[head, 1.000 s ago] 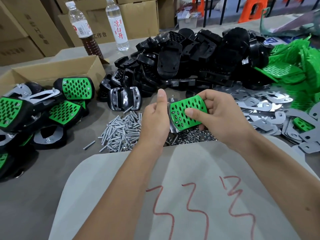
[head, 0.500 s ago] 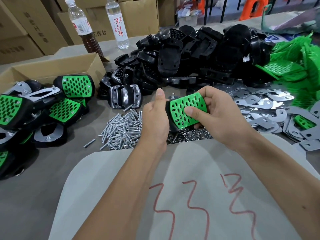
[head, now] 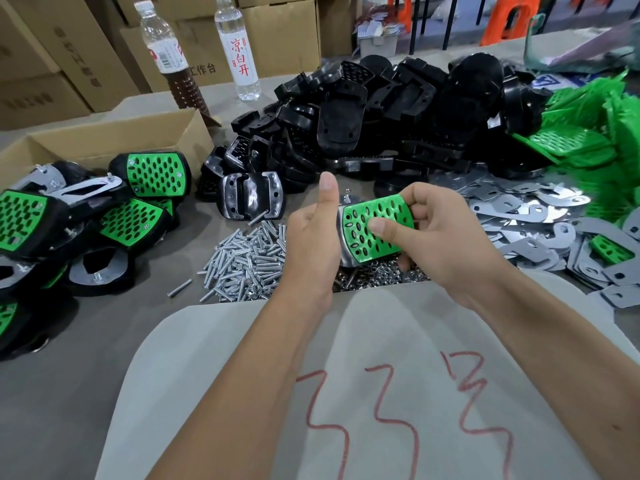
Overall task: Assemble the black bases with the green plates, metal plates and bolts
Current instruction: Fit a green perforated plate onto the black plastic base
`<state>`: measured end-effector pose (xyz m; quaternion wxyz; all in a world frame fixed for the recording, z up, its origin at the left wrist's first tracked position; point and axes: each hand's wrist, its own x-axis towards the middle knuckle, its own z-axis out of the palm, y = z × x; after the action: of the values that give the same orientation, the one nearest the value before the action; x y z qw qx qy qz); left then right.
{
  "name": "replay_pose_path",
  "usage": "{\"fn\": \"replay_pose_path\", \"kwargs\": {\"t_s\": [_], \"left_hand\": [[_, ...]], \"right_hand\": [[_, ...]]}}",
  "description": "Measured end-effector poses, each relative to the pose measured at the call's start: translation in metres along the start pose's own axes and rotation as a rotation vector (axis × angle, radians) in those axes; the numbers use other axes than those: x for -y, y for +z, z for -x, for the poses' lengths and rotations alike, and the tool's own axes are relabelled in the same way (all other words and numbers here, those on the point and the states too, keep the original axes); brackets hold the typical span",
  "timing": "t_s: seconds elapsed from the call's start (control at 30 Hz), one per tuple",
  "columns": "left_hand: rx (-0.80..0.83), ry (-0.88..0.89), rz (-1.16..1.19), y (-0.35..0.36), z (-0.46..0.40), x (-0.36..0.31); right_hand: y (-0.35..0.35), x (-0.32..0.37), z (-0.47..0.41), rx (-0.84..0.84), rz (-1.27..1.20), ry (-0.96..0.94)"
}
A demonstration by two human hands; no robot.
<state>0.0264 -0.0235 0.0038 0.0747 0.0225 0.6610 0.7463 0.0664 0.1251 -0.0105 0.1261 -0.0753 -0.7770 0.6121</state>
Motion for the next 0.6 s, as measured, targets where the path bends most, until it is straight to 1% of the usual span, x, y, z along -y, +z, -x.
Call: {"fn": "replay_pose_path", "kwargs": {"t_s": [0.13, 0.2, 0.27, 0.37, 0.47, 0.6], "left_hand": [[0.035, 0.018, -0.002, -0.001, 0.003, -0.002], [0.0, -0.002, 0.0, -0.002, 0.002, -0.002], [-0.039, 0.017, -0.046, -0.002, -0.001, 0.0], [-0.068, 0.064, -0.135, -0.002, -0.001, 0.002], [-0.098, 0.029, -0.155, -0.003, -0.005, 0.002], [-0.088, 0.031, -0.192, -0.002, -0.008, 0.003]], "right_hand": [[0.002, 0.0, 0.0, -0.021, 0.017, -0.047], [0.006, -0.001, 0.001, -0.037, 0.063, -0.086], [0.007, -0.001, 0.003, -0.055, 0.08, -0.104], [0.005, -0.002, 0.004, -0.073, 0.076, -0.115], [0.004, -0.001, 0.005, -0.073, 0.06, -0.107], [0.005, -0.001, 0.006, -0.079, 0.009, -0.089]]}}
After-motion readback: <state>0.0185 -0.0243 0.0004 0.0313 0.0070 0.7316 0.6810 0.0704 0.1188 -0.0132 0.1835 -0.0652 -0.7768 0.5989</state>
